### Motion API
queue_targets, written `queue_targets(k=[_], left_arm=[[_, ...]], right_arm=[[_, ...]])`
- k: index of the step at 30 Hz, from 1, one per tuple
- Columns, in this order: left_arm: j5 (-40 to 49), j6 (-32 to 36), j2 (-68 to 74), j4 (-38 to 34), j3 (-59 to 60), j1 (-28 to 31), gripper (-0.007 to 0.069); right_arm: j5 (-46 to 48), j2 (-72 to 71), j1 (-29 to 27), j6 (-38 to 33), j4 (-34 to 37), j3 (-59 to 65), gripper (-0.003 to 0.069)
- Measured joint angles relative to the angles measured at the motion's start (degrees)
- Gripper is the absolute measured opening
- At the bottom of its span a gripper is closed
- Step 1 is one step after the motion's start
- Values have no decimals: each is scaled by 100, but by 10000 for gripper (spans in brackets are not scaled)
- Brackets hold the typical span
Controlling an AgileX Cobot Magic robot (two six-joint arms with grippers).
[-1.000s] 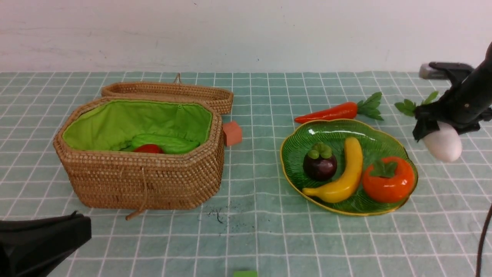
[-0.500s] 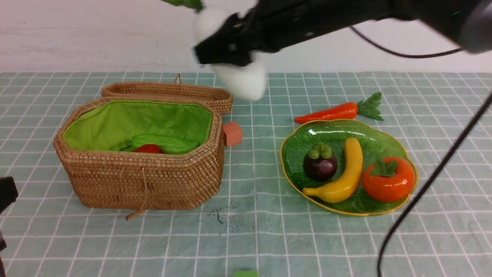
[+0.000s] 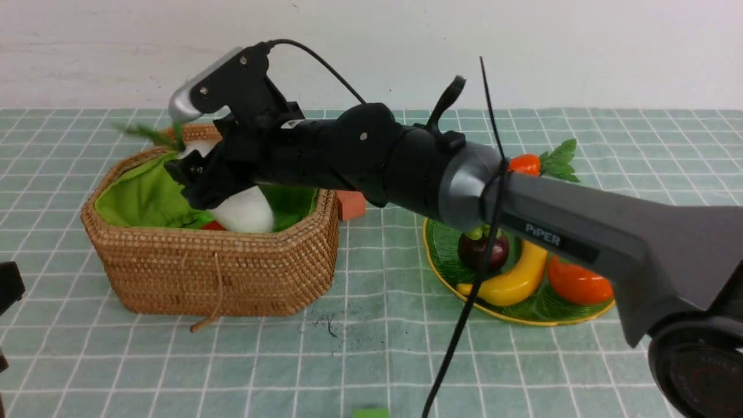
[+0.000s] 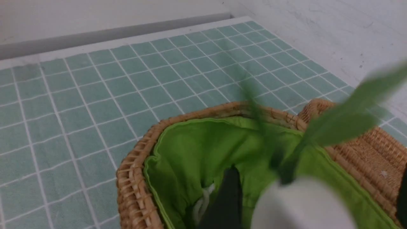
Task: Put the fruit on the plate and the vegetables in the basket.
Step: Take a daikon with your right arm and place it on the basket on the left, then use the right arm to grab a carrot and put it into the left basket
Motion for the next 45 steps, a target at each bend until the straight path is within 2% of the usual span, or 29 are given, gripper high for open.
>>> queue_targets(k=[4,5,6,7,8,11,13,14,15,16,18,21,23,26,29,32,33,36,40,45], left_arm=[[-21,0,0,0,0,0,-6],[-108,6,0,0,0,0,-6],[-108,6,0,0,0,0,-6],[-203,6,0,0,0,0,-6],[-215,6,0,0,0,0,-6],[-346,18,0,0,0,0,-6],[-367,23,0,0,0,0,-6],[-367,23,0,0,0,0,-5],[-367,23,0,0,0,0,-5],[-367,23,0,-6,0,0,-5],[-367,23,0,-22,0,0,-3],[-367,23,0,-35,0,0,-2],[-367,23,0,-41,0,0,-2],[-367,23,0,-41,0,0,-2],[-367,23,0,-41,0,0,-2],[-367,23,0,-41,0,0,-1],[-368,23,0,-32,0,0,0],[-368,23,4,-20,0,0,1],[-368,23,47,-2,0,0,4],[-317,28,178,-2,0,0,5]], right_arm=[[466,-223,-28,225,-205,-12,662],[989,-469,-89,644,-543,-24,624],[1060,-469,-89,713,-592,-24,624],[1778,-744,-209,1414,-1072,-35,568],[1778,-778,-226,1520,-1144,-35,560],[3346,-1392,-683,3587,-2751,-45,391],[3977,-1644,-979,4607,-3797,-53,294],[4481,-1824,-1311,5333,-4595,-53,199],[4532,-1855,-1397,5412,-4809,-53,178],[4886,-1911,-1758,5928,-5559,-53,99],[5087,-1864,-2294,6095,-6184,-53,36],[5124,-1748,-2696,5924,-6267,-55,15],[5117,-1414,-3339,5267,-5837,-134,31],[5103,-895,-3909,4394,-4811,-393,97],[4985,-148,-4365,3596,-3732,-988,225],[4791,591,-4561,2785,-3164,-1801,370],[4760,726,-4567,2466,-3121,-1965,396],[4779,1363,-4562,1045,-2976,-2709,511],[4754,1764,-4556,162,-2693,-3089,551],[4438,2030,-4556,-514,-2282,-3233,546]])
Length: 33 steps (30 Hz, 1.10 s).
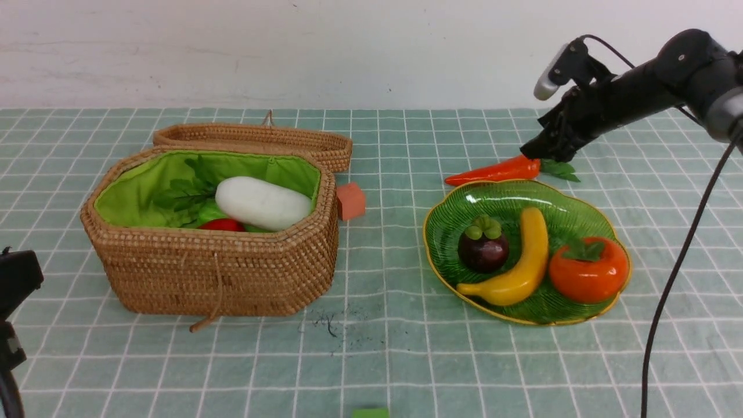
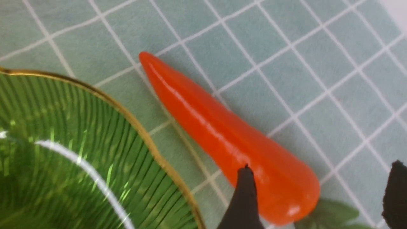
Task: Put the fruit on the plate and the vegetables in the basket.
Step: Use the right arm to grab a carrot and put it into the left basket
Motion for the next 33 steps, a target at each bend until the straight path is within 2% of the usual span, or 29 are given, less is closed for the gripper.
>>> queue_targets(k=[4,16,19,28,33], left_arm=[[122,10,142,30,0,0,6],[44,10,159,170,0,0,8],[44,10,159,172,0,0,8],[38,10,159,172,0,0,8],[38,10,159,176,0,0,8]], right_arm=[[-220,254,22,-484,173,-17,538],[-325,451,45,-559,-71,-17,530],[-325,458,45,-559,-167,-17,510],[-325,573,45,-693,-254,-18,386],[-315,573,45,-742,-254,-18,350]])
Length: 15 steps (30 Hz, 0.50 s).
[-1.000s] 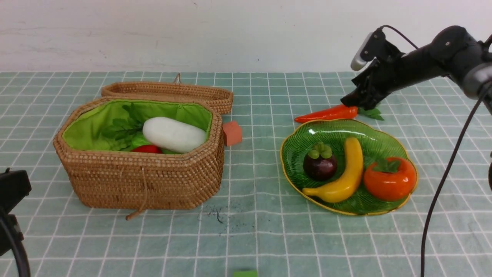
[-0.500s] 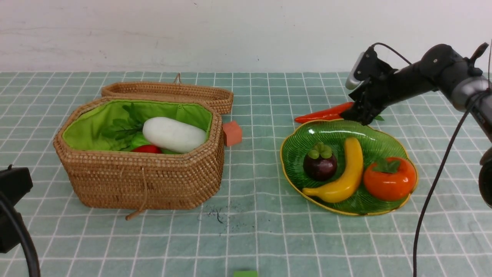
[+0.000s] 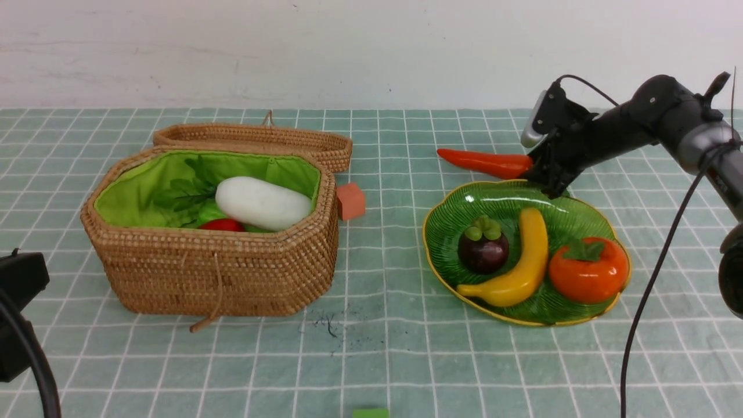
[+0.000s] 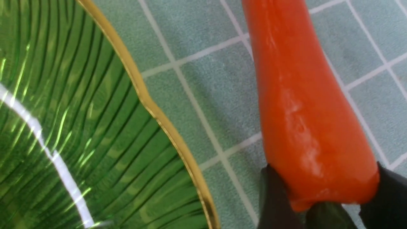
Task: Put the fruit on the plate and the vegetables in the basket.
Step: Use the right arm to grab a carrot and put it into the left basket
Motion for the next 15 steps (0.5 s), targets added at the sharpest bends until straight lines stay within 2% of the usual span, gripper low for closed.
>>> queue_targets(k=[11,15], left_arm=[[0,0,0,16,0,0,8],[0,0,0,16,0,0,12]], right_arm=[[-4,0,0,-257,0,-5,350],[-36,-5,0,33,-14,-5,350]])
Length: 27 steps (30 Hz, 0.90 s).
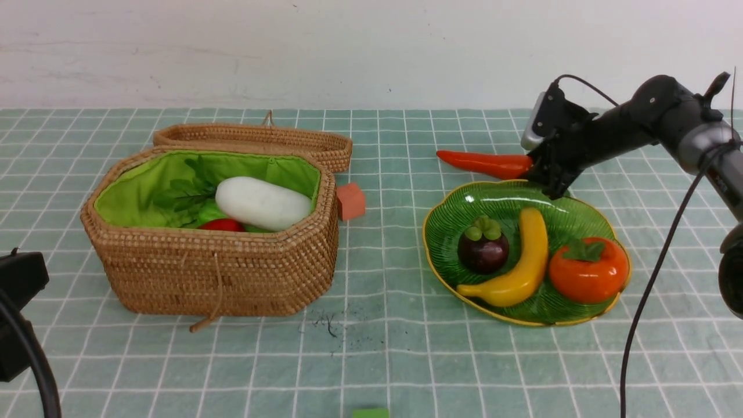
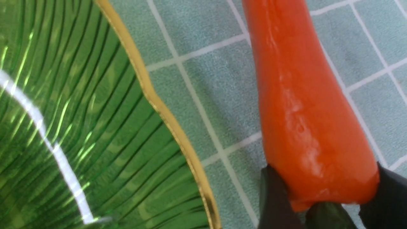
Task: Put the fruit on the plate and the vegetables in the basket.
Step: Use the right arm to grab a carrot and put it into the left basket
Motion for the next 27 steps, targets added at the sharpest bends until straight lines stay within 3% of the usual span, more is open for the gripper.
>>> queue_targets(k=[5,9,14,17,21,22,27], left_arm=[[-26,0,0,0,0,0,15],[-143,0,0,2,0,0,15],[-402,0,-167,105,-7,0,15],[-380,0,-304,155,-58,0,15],[-154,26,-517,190,-78,0,15],[-138,34,-528,190,-78,0,15],[47,321,-833,195,-78,0,15]], right_arm=[[-78,-219,-34,648,-81,5,350],[371,-610,-89,1213,-207,5,350],[1621,-1355,-83,2819,-323,5,350],[1791,-1705,37,3615,-346,5,350],[1850,-2167,471,4607,-246,5,350],[1850,-2167,503,4637,-246,5,350],[1850,-2388,1763,4833,545,0,350]])
